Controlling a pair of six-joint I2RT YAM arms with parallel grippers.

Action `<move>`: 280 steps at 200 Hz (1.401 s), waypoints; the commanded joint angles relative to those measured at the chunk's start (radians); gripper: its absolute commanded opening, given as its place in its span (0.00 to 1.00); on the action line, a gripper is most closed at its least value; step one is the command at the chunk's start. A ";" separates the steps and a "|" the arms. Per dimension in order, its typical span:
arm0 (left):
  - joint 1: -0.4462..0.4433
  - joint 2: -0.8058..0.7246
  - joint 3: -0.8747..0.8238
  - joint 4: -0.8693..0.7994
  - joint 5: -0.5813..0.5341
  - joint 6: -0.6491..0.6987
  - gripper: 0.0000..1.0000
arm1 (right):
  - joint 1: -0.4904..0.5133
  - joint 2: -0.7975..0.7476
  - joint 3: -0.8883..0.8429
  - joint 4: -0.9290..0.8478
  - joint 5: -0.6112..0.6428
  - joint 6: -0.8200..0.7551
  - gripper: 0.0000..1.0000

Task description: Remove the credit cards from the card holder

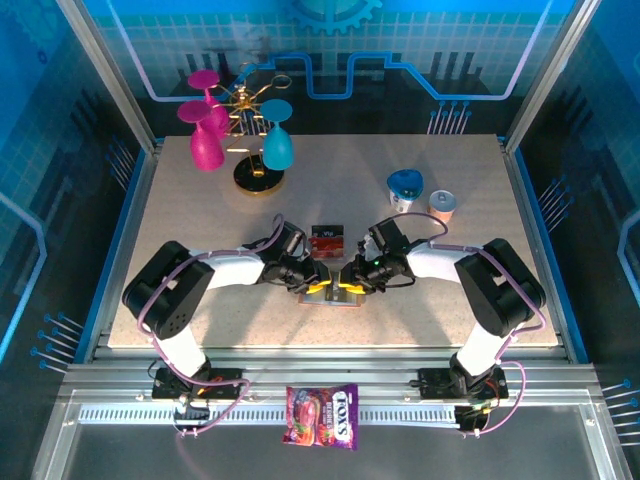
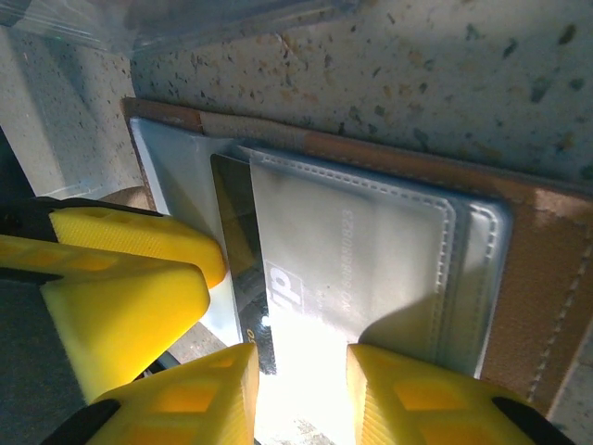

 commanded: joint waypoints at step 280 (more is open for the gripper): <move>0.009 0.023 -0.058 0.139 0.077 -0.061 0.10 | 0.005 0.005 -0.010 -0.022 0.016 -0.010 0.33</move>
